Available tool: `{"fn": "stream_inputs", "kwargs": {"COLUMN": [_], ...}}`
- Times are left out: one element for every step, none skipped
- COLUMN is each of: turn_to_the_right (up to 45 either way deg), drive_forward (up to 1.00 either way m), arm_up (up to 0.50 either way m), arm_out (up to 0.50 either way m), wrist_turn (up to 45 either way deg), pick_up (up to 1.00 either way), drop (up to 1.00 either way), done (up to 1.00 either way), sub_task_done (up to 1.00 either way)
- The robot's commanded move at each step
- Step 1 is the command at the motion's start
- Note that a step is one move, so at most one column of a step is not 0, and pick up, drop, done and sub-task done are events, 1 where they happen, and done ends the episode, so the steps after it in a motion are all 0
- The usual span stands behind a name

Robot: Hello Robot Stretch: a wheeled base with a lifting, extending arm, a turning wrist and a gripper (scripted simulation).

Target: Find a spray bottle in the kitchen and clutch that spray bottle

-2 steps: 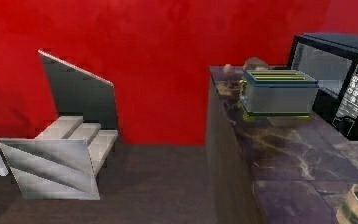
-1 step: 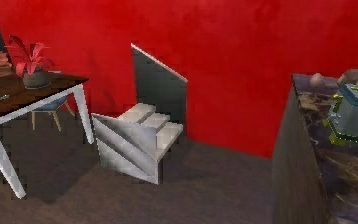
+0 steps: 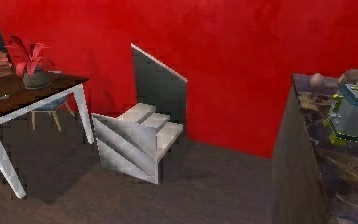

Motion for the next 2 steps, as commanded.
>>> {"fn": "stream_inputs", "kwargs": {"turn_to_the_right": [0.0,0.0], "drive_forward": [0.0,0.0], "arm_up": [0.38,0.0], "arm_out": [0.0,0.5], "wrist_turn": [0.0,0.0], "pick_up": [0.0,0.0], "drop": [0.0,0.0], "done": [0.0,0.0], "sub_task_done": [0.0,0.0]}}
